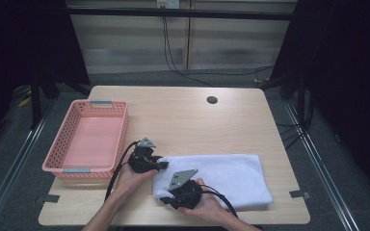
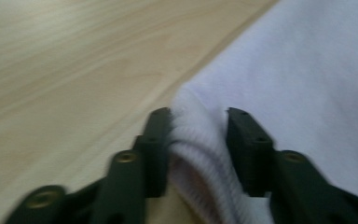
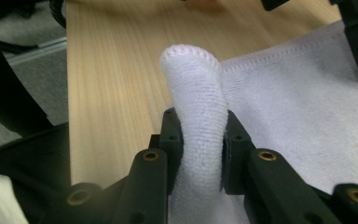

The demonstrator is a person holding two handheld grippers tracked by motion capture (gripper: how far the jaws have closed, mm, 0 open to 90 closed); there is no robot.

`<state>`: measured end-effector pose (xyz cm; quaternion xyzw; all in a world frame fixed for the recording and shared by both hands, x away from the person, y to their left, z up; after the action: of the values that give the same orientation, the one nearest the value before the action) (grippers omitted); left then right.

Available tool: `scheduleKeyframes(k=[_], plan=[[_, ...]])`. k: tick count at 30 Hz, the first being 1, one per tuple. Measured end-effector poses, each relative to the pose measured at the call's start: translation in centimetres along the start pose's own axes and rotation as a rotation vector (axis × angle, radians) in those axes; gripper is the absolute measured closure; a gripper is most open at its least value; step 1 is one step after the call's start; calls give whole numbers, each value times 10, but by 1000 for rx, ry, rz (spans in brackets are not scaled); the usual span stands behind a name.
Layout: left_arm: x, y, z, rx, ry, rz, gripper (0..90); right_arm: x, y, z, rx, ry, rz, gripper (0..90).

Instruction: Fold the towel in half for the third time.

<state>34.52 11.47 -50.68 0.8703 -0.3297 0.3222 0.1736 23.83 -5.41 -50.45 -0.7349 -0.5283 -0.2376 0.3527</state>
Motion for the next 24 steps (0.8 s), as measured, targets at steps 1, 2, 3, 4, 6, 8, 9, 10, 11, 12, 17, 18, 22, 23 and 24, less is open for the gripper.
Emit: scheduleKeyframes(k=[1,2,3,4,6,8,9,10,11,12,17,18,22,23,24], plan=[[0,1,0,4,7,-2,700,0,0,-1,11,6,14,757],[1,2,-1,-7,3,-14,738,0,0,-1,16,12,24,759],[1,1,-1,-18,3,-29,762,0,1,-3,22,18,31,762],[1,0,-2,-29,8,-47,771,1,1,-4,27,20,40,763],[2,-3,-3,-53,15,-94,775,3,0,-9,30,33,42,764],[6,-5,-9,-77,43,-128,776,6,1,-16,39,57,55,765],[9,-6,-14,-81,54,-127,777,9,0,-20,44,67,56,765],[12,-6,-19,-96,84,-151,776,11,1,-25,50,85,62,765],[15,-9,-24,-118,113,-164,776,14,1,-30,56,104,65,765],[19,-9,-29,-128,124,-174,776,17,0,-35,64,124,72,765],[33,-10,-46,-134,176,-189,776,31,-2,-56,82,206,72,766],[35,-10,-50,-130,179,-188,776,34,-2,-59,85,216,68,766],[43,-10,-61,-120,199,-197,777,42,-3,-67,102,253,60,766],[44,-11,-62,-124,203,-202,777,45,-3,-69,103,258,55,766],[46,-13,-64,-113,204,-208,777,48,-3,-70,106,258,49,767]])
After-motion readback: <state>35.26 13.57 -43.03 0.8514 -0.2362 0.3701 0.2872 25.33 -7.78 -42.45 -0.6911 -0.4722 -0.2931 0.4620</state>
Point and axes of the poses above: each handheld gripper's, and its own axes: z roughly forward along the jaws, x roughly out of its top, y roughly to its right, the point moved 1 cm from there along z, roughly forward along the jaws, and after that the axes turned 14 degrees about x, right-handed, at the moved point
